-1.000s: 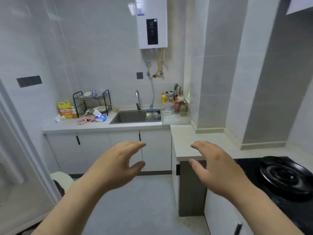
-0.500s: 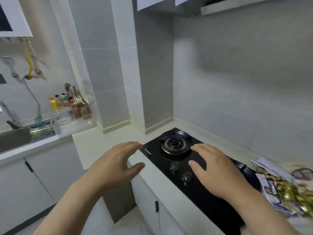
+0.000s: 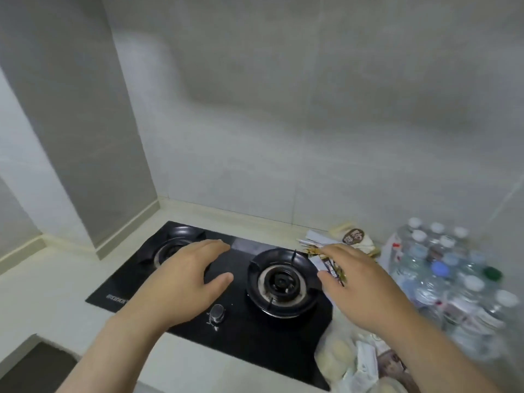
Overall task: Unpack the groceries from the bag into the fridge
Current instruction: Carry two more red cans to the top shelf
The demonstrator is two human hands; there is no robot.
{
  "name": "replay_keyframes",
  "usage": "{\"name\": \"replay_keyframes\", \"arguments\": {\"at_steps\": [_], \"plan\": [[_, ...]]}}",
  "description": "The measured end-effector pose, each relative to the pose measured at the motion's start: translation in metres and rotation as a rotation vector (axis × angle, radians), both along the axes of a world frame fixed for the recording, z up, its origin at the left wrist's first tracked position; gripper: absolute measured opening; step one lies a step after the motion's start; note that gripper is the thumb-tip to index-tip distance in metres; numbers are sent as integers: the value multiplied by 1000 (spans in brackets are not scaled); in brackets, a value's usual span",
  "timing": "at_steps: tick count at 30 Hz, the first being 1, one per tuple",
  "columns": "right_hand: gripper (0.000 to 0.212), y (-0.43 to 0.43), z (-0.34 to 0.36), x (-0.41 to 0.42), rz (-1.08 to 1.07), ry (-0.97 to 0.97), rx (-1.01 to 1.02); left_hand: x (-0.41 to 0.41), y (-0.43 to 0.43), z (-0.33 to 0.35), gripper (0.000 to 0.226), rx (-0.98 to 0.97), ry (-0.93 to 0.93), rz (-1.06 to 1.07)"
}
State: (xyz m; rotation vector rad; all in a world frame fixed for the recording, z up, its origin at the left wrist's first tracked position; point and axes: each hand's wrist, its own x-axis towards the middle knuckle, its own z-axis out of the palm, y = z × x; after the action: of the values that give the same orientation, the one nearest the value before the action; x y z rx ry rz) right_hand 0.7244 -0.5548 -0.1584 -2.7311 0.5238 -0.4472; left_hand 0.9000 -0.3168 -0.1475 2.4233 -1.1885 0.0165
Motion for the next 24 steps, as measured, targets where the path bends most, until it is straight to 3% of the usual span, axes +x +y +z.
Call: {"name": "replay_keyframes", "arguments": {"at_steps": [6,11,14,20,24], "plan": [[43,-27,-17,-50,-308,92,21,22,-52,-31,56,-13,58,-190],[28,-45,-33,-106,-532,113,80,0,-111,-53,43,-16,149,-370],[42,-57,-46,-134,-610,138,120,-16,-143,-66,46,13,188,-471],[39,-94,-74,-166,-656,149,184,-52,-201,-92,52,46,233,-556],[32,-130,-90,-177,-565,123,260,-77,-240,-110,56,54,325,-545]]}}
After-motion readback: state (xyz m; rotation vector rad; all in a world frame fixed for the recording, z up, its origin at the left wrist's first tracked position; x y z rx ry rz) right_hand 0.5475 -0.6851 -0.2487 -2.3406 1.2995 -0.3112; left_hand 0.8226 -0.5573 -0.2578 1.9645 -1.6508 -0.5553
